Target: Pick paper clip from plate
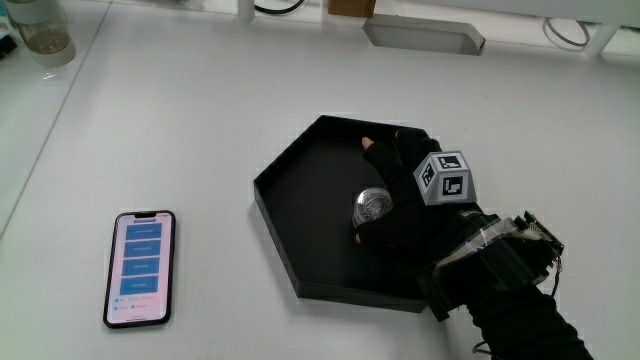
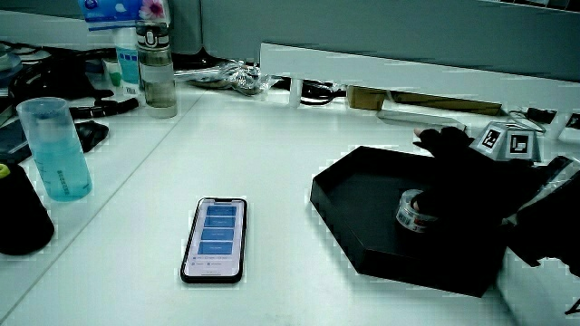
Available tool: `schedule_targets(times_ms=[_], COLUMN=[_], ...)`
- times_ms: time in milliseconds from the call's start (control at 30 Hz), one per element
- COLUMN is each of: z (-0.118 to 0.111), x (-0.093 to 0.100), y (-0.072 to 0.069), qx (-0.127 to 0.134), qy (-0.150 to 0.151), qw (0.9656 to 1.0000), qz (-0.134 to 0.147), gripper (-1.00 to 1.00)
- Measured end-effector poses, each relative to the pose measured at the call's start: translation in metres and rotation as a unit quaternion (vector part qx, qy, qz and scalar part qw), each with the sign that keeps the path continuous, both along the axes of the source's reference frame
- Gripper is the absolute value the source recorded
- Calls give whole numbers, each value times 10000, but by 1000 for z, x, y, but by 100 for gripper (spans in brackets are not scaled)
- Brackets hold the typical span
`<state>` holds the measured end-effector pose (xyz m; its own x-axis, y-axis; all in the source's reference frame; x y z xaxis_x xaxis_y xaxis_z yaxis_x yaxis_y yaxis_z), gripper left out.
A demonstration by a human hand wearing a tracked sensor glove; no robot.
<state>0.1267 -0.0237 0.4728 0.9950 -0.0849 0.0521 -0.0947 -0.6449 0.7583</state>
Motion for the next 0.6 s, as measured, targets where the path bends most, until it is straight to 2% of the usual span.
schedule_targets(times_ms=[33,100,133,267,400,467,500,567,600], z=[2,6,6,6,9,17,19,19,17], x=[-1,-1,-1,-3,-2,0,1,3,0], y=[0,0,0,-1,1,4,6,6,5], qx=[-99,-282,-267,-249,-98,-79,34,113,221], qy=[85,-3,113,-72,-209,-55,-12,-161,-68], qw=[9999,9996,9996,9996,9997,10000,10000,9994,9996], qz=[-22,-20,-30,-101,38,18,33,282,170], gripper=[0,0,0,0,27,40,47,60,67])
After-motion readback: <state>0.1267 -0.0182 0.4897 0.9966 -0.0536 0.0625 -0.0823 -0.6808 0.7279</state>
